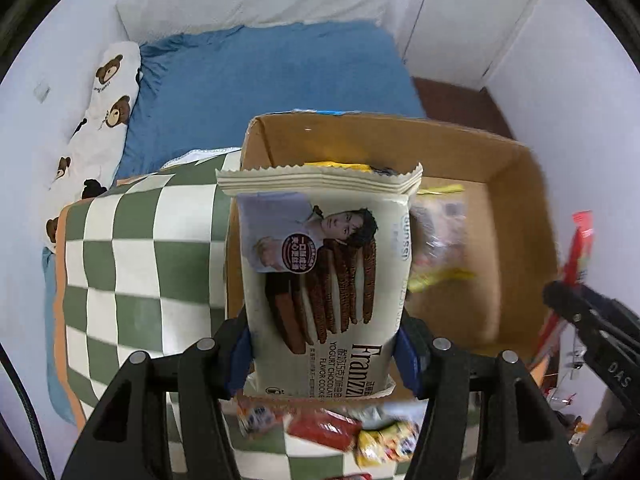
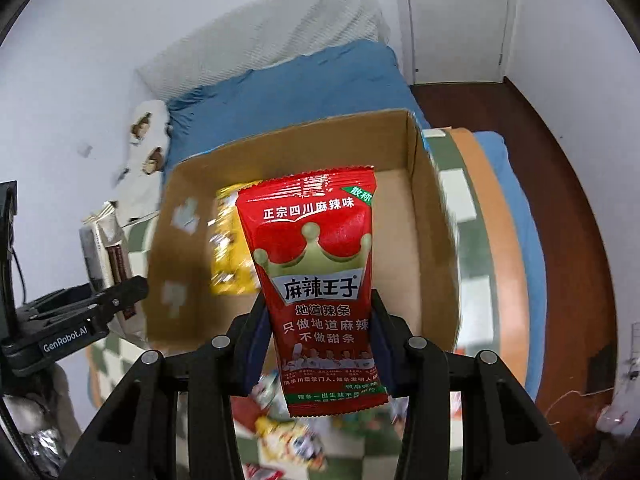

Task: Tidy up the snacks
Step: 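Carry both packets into the box and open both tools, then grasp the brown sauce packet with left tool while right tool grasps the yellow panda bag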

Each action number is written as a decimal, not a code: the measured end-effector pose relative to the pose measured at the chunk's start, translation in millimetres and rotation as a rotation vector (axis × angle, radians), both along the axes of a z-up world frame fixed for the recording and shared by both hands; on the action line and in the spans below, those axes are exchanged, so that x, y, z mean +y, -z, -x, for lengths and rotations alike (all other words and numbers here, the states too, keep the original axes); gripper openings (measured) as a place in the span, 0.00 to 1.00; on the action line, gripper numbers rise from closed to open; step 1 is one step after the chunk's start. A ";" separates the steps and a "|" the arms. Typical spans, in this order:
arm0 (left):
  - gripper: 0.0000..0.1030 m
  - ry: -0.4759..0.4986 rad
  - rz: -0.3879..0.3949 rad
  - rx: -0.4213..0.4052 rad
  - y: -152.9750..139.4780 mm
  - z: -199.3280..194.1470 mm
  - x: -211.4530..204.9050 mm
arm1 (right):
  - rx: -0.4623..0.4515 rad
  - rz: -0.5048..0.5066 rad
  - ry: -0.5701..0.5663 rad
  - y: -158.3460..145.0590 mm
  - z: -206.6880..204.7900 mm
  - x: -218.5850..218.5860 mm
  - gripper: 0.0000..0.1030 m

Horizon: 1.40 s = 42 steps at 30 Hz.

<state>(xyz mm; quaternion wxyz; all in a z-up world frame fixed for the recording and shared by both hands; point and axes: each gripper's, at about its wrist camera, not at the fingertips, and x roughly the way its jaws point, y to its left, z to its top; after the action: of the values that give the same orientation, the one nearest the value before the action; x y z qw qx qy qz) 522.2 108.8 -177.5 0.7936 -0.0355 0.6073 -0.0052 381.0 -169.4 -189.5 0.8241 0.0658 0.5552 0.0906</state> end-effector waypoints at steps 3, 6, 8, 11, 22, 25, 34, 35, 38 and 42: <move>0.55 -0.002 -0.005 0.050 21.2 -24.7 0.3 | 0.032 0.056 0.008 12.2 -44.6 2.3 0.46; 0.55 0.004 -0.024 0.097 45.7 -47.8 1.6 | 0.060 0.104 0.017 32.3 -85.9 3.5 0.46; 0.55 0.008 -0.034 0.106 55.5 -55.8 2.0 | 0.086 0.106 0.032 48.2 -90.7 1.5 0.46; 0.56 0.007 -0.062 0.113 65.7 -69.9 2.5 | 0.112 0.121 0.037 67.4 -102.5 2.5 0.46; 0.83 -0.005 -0.027 0.109 75.9 -91.0 3.2 | 0.182 0.141 0.013 110.1 -130.2 15.4 0.86; 0.83 -0.011 -0.002 0.098 71.9 -86.3 0.6 | 0.185 0.142 0.012 111.5 -131.8 17.4 0.87; 0.83 -0.024 0.008 -0.008 53.3 -46.1 -2.8 | 0.155 0.138 0.024 108.0 -106.6 20.0 0.87; 0.83 -0.024 0.007 -0.019 51.2 -40.5 -3.8 | 0.147 0.141 0.022 107.0 -100.4 20.8 0.87; 0.83 -0.031 0.009 -0.063 41.4 -17.9 -7.8 | 0.118 0.152 0.011 101.1 -80.6 24.6 0.87; 0.83 -0.028 0.002 -0.113 27.5 14.0 -16.2 | 0.054 0.141 0.003 84.0 -48.6 27.0 0.87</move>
<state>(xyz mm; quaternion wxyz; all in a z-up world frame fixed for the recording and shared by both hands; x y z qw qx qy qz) 508.3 92.6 -205.0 0.8266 -0.0445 0.5610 0.0030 429.6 -142.4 -273.5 0.8117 0.0108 0.5820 0.0484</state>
